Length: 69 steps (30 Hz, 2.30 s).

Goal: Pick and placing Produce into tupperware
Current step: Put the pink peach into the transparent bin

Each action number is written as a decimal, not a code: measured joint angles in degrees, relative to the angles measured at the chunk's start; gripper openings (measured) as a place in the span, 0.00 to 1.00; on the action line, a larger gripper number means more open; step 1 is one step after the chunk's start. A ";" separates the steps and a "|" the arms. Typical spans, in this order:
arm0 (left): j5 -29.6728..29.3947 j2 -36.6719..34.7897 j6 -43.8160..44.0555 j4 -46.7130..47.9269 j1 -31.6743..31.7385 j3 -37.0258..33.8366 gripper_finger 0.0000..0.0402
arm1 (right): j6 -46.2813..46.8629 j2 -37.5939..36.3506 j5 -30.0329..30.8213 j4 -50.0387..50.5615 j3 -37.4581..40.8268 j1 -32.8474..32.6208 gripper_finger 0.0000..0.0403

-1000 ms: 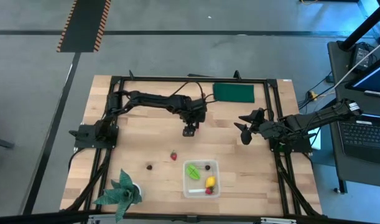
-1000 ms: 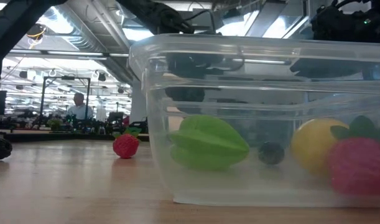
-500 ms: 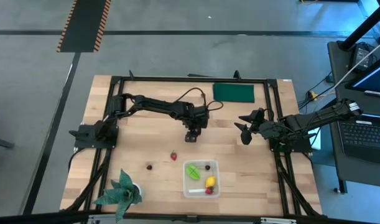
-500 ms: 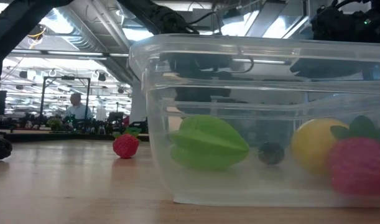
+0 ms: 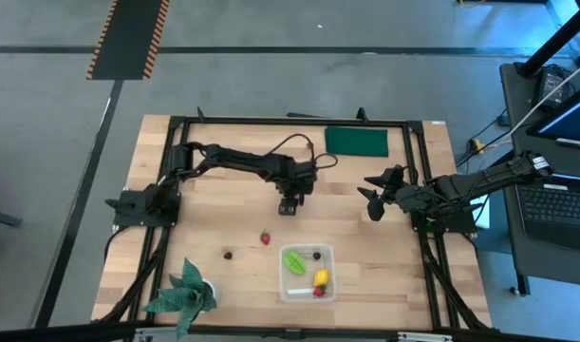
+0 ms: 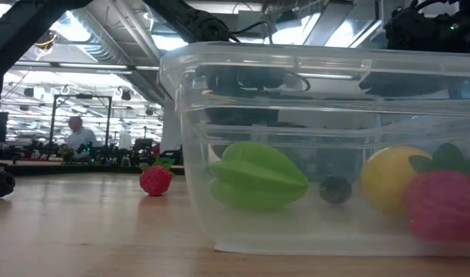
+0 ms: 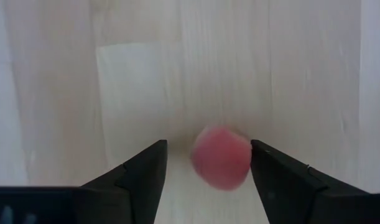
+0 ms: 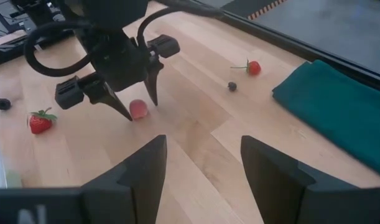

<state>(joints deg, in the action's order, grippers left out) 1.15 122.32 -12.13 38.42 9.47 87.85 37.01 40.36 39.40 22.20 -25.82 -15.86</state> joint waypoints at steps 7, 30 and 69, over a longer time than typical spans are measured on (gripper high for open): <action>0.11 -0.13 0.07 -0.79 -0.04 -1.02 0.53 | -0.19 0.00 0.00 0.02 0.00 0.00 0.52; -0.04 -0.13 -0.01 -1.99 -0.98 -1.22 0.36 | -0.20 0.00 0.00 0.15 0.00 0.00 0.52; 3.06 -0.20 1.31 17.57 -18.94 34.06 0.26 | -6.17 0.02 -9.60 0.00 0.00 -0.02 0.52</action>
<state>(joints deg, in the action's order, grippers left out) 4.21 122.13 -10.81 55.99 -9.46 121.91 30.84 40.38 29.79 22.20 -25.82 -15.88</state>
